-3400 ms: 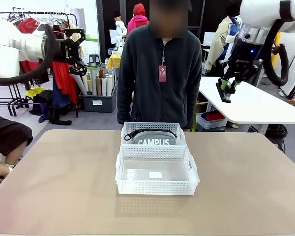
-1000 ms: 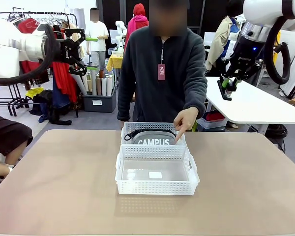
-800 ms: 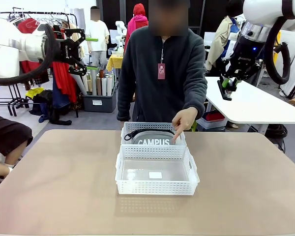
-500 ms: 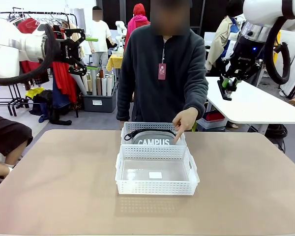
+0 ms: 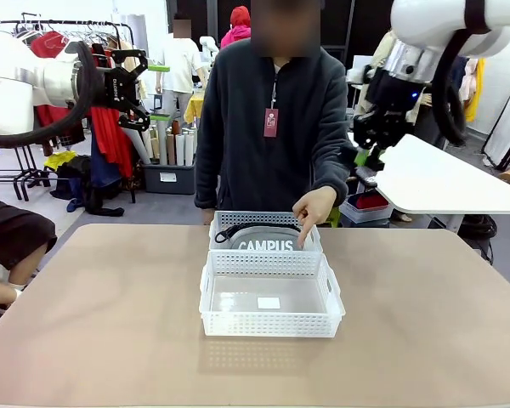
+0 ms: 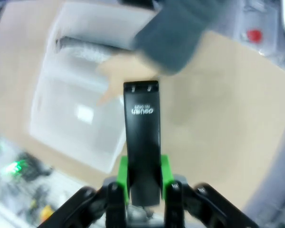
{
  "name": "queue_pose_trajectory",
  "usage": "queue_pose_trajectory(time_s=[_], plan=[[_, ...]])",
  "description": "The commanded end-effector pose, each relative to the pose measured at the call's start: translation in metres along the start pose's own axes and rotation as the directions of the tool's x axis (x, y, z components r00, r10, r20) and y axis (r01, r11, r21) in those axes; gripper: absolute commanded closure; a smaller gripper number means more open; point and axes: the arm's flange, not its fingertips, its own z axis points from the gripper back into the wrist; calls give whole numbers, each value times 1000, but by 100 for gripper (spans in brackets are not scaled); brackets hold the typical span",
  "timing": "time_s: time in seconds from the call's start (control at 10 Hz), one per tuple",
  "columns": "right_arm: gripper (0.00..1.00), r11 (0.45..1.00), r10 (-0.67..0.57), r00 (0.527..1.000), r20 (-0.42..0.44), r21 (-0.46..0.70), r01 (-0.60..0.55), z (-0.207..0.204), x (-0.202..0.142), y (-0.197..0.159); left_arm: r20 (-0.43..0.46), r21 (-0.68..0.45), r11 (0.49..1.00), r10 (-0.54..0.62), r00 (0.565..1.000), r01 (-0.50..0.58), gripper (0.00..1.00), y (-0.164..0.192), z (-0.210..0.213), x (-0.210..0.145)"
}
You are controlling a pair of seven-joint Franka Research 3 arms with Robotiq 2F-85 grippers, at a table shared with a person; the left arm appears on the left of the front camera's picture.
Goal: Distribute items into two baskets.
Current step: Place the picked Stapler into the Organizing basket as instructed by the person.
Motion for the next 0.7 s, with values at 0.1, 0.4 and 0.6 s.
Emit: queue_pose_trajectory(time_s=[0.1,0.4,0.6], plan=[[100,922,383,920,-85,88,-376,-13,6,25,2,-3,1000,-4,1000,4,0,-2,0,-1],[100,752,659,748,-82,96,-652,-27,-4,67,2,-3,1000,-4,1000,4,0,-2,0,-1],[100,680,733,677,-67,44,-732,-32,-14,89,2,-3,1000,-4,1000,4,0,-2,0,-1]])
